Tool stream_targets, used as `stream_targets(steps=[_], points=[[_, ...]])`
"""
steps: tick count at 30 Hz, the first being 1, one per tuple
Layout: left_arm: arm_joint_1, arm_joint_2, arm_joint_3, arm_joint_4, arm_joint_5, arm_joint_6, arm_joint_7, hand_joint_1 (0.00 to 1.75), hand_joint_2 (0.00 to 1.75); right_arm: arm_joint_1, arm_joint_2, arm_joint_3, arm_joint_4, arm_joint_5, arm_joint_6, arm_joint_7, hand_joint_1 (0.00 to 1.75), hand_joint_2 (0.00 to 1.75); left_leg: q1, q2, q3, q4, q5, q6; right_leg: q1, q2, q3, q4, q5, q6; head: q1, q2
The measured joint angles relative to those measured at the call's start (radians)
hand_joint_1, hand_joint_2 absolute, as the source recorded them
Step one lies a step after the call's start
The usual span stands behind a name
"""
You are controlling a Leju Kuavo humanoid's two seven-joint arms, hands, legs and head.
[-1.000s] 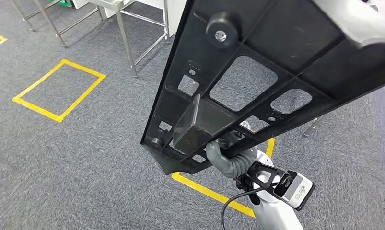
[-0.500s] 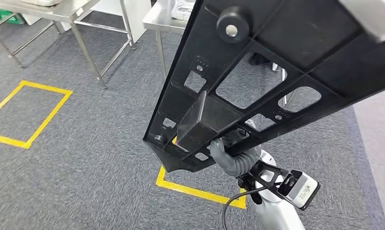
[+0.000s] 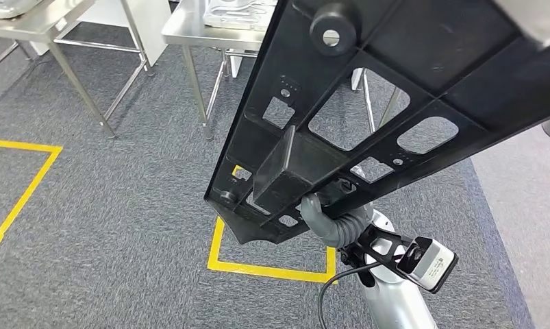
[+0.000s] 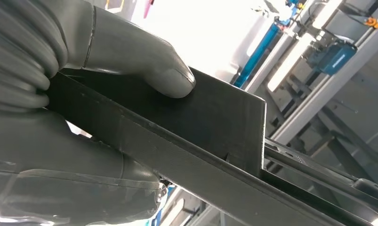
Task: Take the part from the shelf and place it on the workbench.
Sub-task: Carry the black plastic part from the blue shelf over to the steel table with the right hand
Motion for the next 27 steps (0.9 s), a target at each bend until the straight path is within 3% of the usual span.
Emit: stream_targets(steps=[1,2,4,6,8,9,10,11,13,15,16,19,21,24,25,26,27], points=[[0.0,0.0,0.001,0.0,0.001,-0.003,-0.001,0.0,1.75,-0.001,0.001,0.0,0.0,0.0,0.001,0.0,1.75,1.75,-0.002,0.008,0.003,0.0,-0.003,-0.005,0.005,-0.012,0.012,-0.025,0.003,-0.006,0.0,0.0],[-0.001,0.0,0.002,0.0,0.002,-0.004,-0.001,0.0,1.75,-0.002,0.001,-0.001,0.0,0.0,0.002,0.0,1.75,1.75,-0.004,0.018,0.005,-0.001,-0.005,-0.01,0.009,-0.008,0.011,-0.028,0.001,-0.012,0.0,0.0],[-0.003,0.0,0.003,0.0,0.002,-0.006,-0.001,0.0,1.75,-0.002,0.002,-0.004,0.0,0.0,0.002,0.0,1.75,1.75,-0.003,0.028,0.012,0.0,-0.012,-0.021,0.006,0.017,0.011,-0.033,0.004,-0.021,0.0,0.0],[-0.004,0.001,0.003,0.0,0.003,-0.007,-0.003,0.0,1.75,-0.004,0.005,-0.006,0.0,0.0,0.002,-0.001,1.75,1.75,-0.001,-0.006,-0.004,0.046,-0.046,-0.029,-0.002,0.039,0.018,-0.043,0.009,-0.033,0.0,0.0],[-0.002,0.001,0.003,0.0,0.003,-0.011,-0.005,0.0,1.75,-0.005,0.009,-0.006,0.001,-0.001,0.002,-0.001,1.75,1.75,0.002,-0.055,-0.064,0.173,-0.108,-0.034,-0.004,0.061,0.02,-0.046,0.01,-0.041,0.0,0.0],[0.001,0.001,0.004,0.0,0.004,-0.014,-0.006,0.0,1.75,-0.004,0.01,-0.006,0.003,0.0,0.002,-0.001,1.75,1.75,0.002,-0.065,-0.099,0.24,-0.132,-0.036,-0.004,0.073,0.02,-0.045,0.01,-0.042,0.0,0.0],[0.004,0.001,0.004,0.0,0.005,-0.016,-0.007,0.0,1.75,-0.002,0.011,-0.006,0.004,0.0,0.002,-0.001,1.75,1.75,0.002,-0.07,-0.124,0.282,-0.138,-0.038,-0.003,0.085,0.02,-0.045,0.01,-0.043,0.0,0.0],[0.005,0.001,0.004,0.0,0.006,-0.018,-0.008,0.0,1.75,0.0,0.011,-0.006,0.005,0.0,0.002,-0.001,1.75,1.75,0.003,-0.071,-0.132,0.285,-0.122,-0.038,-0.003,0.095,0.021,-0.043,0.009,-0.043,0.0,0.0],[0.004,0.002,0.005,0.0,0.008,-0.019,-0.009,0.0,1.75,0.002,0.012,-0.007,0.006,0.003,-0.001,0.0,1.75,1.75,0.004,-0.072,-0.095,0.177,-0.043,-0.036,-0.003,0.111,0.024,-0.038,0.004,-0.039,0.0,0.0],[0.0,0.003,0.005,0.0,0.009,-0.019,-0.006,0.0,1.75,0.001,0.014,-0.007,0.006,0.007,-0.004,0.0,1.75,1.75,0.004,-0.08,-0.045,0.054,0.01,-0.028,-0.001,0.12,0.024,-0.029,-0.003,-0.03,0.0,0.0],[-0.001,0.003,0.005,0.0,0.009,-0.019,-0.004,0.0,1.75,0.001,0.014,-0.007,0.006,0.008,-0.005,0.0,1.75,1.75,0.003,-0.084,-0.034,0.025,0.017,-0.023,0.0,0.122,0.021,-0.025,-0.004,-0.025,0.0,0.0],[-0.002,0.003,0.006,0.0,0.009,-0.018,0.001,0.0,1.75,0.0,0.015,-0.009,0.005,0.009,-0.006,0.001,1.75,1.75,0.001,-0.085,-0.032,0.012,0.02,-0.002,-0.001,0.122,0.017,-0.024,-0.006,-0.008,0.0,0.0],[-0.003,0.002,0.008,0.0,0.009,-0.018,0.002,0.0,1.75,-0.003,0.015,-0.01,0.005,0.009,-0.007,0.0,1.75,1.75,0.004,-0.081,-0.029,0.005,0.025,0.01,-0.003,0.104,0.002,0.014,-0.033,0.003,0.0,0.0],[-0.002,0.003,0.012,0.0,0.01,-0.018,0.005,0.0,1.75,-0.008,0.015,-0.012,0.005,0.008,-0.011,0.0,1.75,1.75,0.004,-0.073,-0.029,0.002,0.026,0.017,-0.007,0.075,-0.088,0.201,-0.122,0.015,0.0,0.0],[-0.001,0.004,0.013,0.0,0.011,-0.019,0.006,0.0,1.75,-0.008,0.015,-0.012,0.006,0.007,-0.012,0.0,1.75,1.75,0.003,-0.071,-0.029,0.002,0.026,0.017,-0.009,0.072,-0.113,0.251,-0.136,0.017,0.0,0.0],[-0.001,0.004,0.014,0.0,0.011,-0.02,0.008,0.0,1.75,-0.008,0.015,-0.013,0.006,0.007,-0.012,0.0,1.75,1.75,0.003,-0.069,-0.029,0.002,0.026,0.017,-0.01,0.071,-0.12,0.261,-0.129,0.017,0.0,0.0],[-0.001,0.004,0.016,0.0,0.012,-0.023,0.01,0.0,1.75,-0.008,0.015,-0.014,0.007,0.007,-0.013,0.0,1.75,1.75,0.003,-0.068,-0.028,0.002,0.025,0.016,-0.011,0.07,-0.106,0.231,-0.104,0.015,0.0,0.0]])
